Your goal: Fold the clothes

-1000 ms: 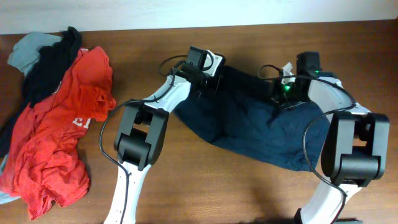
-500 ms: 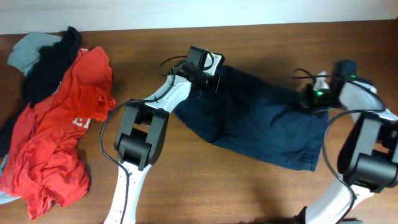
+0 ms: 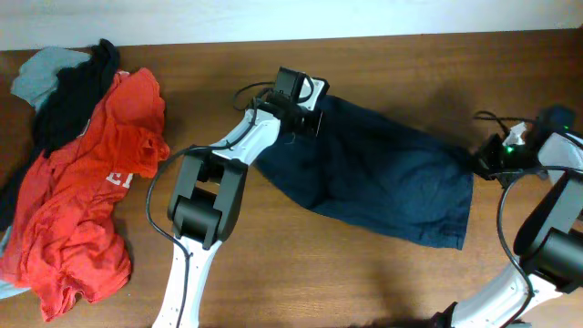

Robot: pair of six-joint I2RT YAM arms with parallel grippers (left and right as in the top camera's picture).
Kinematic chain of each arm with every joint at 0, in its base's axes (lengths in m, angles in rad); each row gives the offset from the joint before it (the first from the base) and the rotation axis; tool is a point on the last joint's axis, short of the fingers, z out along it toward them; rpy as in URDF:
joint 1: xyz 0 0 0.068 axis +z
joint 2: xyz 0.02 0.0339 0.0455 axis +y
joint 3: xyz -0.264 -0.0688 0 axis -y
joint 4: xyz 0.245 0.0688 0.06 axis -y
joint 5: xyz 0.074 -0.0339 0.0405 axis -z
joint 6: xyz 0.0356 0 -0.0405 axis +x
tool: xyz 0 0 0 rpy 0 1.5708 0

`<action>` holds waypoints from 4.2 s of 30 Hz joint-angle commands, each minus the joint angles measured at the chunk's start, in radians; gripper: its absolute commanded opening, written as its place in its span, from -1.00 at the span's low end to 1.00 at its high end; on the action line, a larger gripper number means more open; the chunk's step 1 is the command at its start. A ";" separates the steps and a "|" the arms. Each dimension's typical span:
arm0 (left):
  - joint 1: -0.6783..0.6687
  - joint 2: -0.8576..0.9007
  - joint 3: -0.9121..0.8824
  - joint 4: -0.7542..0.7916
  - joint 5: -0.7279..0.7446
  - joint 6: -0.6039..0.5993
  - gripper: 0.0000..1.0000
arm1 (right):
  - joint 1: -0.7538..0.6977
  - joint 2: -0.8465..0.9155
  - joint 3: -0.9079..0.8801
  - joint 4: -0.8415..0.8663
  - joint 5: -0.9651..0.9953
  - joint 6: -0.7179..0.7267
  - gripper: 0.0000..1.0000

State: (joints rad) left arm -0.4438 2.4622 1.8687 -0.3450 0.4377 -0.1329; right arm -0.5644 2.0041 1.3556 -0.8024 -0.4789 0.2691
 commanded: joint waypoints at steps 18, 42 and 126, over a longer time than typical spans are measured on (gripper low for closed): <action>0.074 -0.072 0.192 -0.264 -0.294 0.082 -0.99 | -0.187 -0.096 -0.031 -0.232 -0.092 -0.157 -0.10; 0.075 -0.202 0.192 -0.529 -0.481 0.243 -0.19 | 0.033 -0.096 -0.175 0.073 -0.085 -0.161 0.22; 0.177 0.029 0.193 -0.743 -0.243 0.183 -0.99 | 0.094 -0.065 -0.292 0.137 -0.125 -0.340 0.61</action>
State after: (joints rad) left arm -0.2707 2.4462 2.0571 -1.0943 0.1955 0.0597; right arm -0.4744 1.9072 1.1198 -0.6712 -0.5861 -0.0612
